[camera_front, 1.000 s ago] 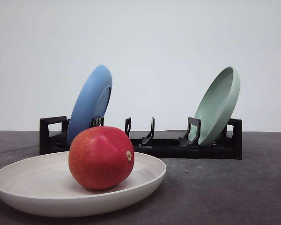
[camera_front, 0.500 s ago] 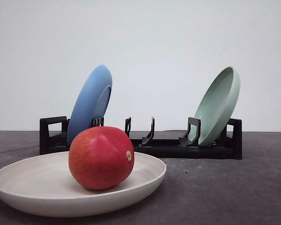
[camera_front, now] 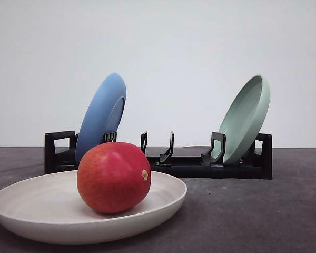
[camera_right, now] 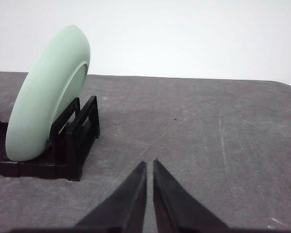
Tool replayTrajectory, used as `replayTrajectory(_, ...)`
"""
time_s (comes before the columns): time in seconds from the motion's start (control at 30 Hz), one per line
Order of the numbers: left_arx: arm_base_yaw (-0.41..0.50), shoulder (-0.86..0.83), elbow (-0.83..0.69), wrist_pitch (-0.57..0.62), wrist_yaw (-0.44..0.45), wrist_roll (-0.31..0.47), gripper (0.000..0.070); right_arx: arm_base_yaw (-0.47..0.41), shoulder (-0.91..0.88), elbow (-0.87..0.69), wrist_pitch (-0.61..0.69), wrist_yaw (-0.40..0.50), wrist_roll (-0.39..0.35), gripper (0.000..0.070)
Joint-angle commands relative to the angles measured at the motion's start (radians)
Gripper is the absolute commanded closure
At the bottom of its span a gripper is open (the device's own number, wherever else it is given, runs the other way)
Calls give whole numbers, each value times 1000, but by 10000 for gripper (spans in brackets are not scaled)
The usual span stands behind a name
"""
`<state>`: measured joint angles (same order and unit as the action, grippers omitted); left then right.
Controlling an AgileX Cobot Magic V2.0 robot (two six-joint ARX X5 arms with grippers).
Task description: Place pomegranate in white plate
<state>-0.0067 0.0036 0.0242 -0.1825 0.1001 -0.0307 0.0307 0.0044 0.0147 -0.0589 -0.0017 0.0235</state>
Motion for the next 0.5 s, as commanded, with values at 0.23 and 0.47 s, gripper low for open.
replayTrajectory(0.23, 0, -1, -12, 0, -3, -7, 700, -2, -1, -4, 14, 2, 11, 681)
replayTrajectory(0.47, 0, -1, -12, 0, -3, -7, 700, -2, -1, -4, 14, 2, 11, 681)
